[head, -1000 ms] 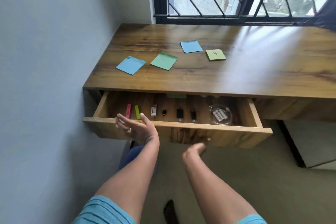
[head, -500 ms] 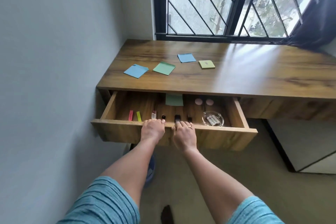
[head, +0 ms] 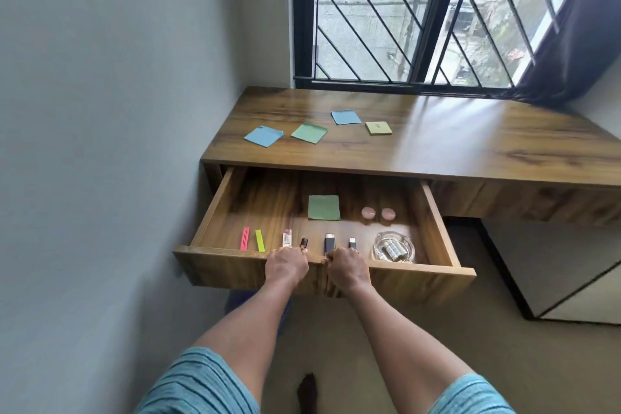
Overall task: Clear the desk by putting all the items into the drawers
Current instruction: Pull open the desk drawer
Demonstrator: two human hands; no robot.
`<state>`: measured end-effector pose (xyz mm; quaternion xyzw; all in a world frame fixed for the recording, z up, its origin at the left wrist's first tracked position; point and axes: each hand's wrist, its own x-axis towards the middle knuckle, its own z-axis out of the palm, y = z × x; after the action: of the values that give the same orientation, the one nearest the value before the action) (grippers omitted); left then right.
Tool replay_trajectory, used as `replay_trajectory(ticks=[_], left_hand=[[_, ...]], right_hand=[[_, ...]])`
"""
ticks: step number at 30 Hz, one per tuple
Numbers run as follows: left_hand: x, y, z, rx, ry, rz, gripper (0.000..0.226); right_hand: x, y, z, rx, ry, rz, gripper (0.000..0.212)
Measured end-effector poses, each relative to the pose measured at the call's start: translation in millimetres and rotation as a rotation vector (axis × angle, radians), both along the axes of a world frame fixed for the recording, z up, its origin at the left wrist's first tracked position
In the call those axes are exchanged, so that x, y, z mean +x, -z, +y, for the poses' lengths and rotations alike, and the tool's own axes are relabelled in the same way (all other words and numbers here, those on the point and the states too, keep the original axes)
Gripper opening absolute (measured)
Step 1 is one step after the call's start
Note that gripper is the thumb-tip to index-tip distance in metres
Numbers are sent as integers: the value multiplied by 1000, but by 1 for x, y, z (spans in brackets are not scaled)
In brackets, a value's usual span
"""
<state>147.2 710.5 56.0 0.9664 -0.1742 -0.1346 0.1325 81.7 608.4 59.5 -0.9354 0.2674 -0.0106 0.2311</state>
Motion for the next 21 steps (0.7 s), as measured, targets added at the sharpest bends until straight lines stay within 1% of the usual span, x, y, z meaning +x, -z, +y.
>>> replay_trajectory(ticks=[5, 9, 14, 17, 21], left_hand=[[-21, -5, 13, -9, -12, 31, 44], [-36, -4, 23, -30, -24, 12, 44], [-49, -7, 29, -2, -30, 12, 43], [-55, -8, 31, -4, -60, 30, 39], [-57, -11, 33, -2, -112, 69, 31]], right_hand=[[-18, -3, 10, 30, -5, 12, 28], [-29, -3, 14, 51, -22, 38, 26], [-35, -8, 17, 40, -43, 86, 24], [-32, -11, 18, 39, -85, 139, 22], [-22, -19, 14, 27, -152, 281, 26]])
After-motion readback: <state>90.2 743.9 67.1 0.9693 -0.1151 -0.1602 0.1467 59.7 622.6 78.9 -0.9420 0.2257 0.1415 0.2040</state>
